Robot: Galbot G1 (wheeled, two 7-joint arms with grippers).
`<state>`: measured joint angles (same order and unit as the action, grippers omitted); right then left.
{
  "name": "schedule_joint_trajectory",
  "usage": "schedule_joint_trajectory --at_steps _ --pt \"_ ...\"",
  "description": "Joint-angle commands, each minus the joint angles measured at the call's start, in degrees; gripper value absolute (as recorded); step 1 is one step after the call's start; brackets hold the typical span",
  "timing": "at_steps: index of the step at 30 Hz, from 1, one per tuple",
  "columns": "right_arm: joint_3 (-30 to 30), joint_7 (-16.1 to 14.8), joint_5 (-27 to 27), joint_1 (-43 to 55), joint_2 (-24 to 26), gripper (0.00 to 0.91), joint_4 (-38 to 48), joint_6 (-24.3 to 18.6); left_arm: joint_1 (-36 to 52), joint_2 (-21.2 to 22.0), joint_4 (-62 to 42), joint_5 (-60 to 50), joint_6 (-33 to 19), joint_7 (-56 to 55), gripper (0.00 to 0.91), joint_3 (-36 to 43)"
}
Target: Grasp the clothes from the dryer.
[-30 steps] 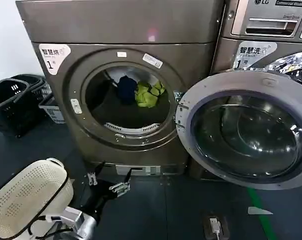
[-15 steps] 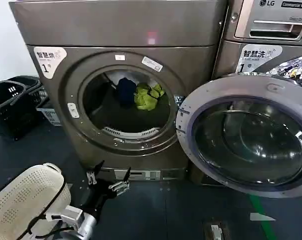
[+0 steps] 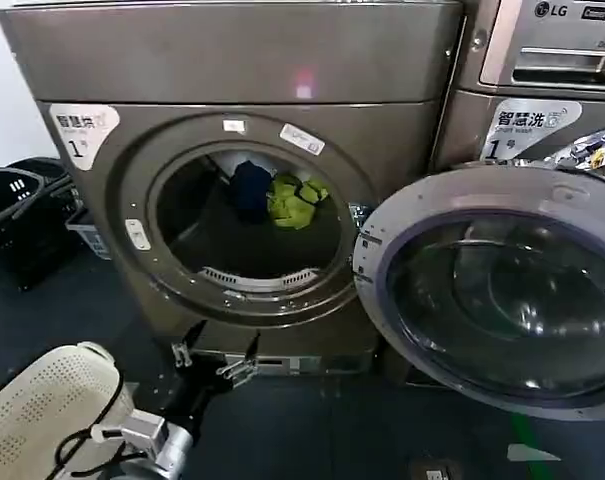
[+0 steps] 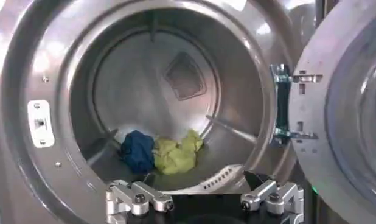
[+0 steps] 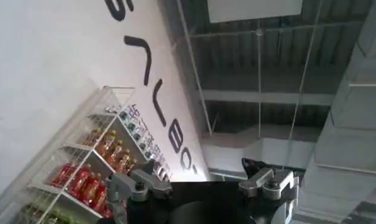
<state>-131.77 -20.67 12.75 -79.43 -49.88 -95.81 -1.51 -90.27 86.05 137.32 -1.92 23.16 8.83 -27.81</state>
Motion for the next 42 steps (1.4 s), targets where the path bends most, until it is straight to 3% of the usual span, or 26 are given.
schedule_joint_trajectory --at_steps 1,42 --pt "0.3 0.1 0.0 0.0 -0.1 0.907 -0.3 -0.1 -0.4 -0.6 0.0 0.2 -0.2 0.2 0.907 -0.6" --pt "0.1 0.4 -0.2 1.1 0.3 0.907 1.4 -0.7 -0.7 -0.3 -0.4 -0.3 -0.6 0.2 0.907 -0.4"
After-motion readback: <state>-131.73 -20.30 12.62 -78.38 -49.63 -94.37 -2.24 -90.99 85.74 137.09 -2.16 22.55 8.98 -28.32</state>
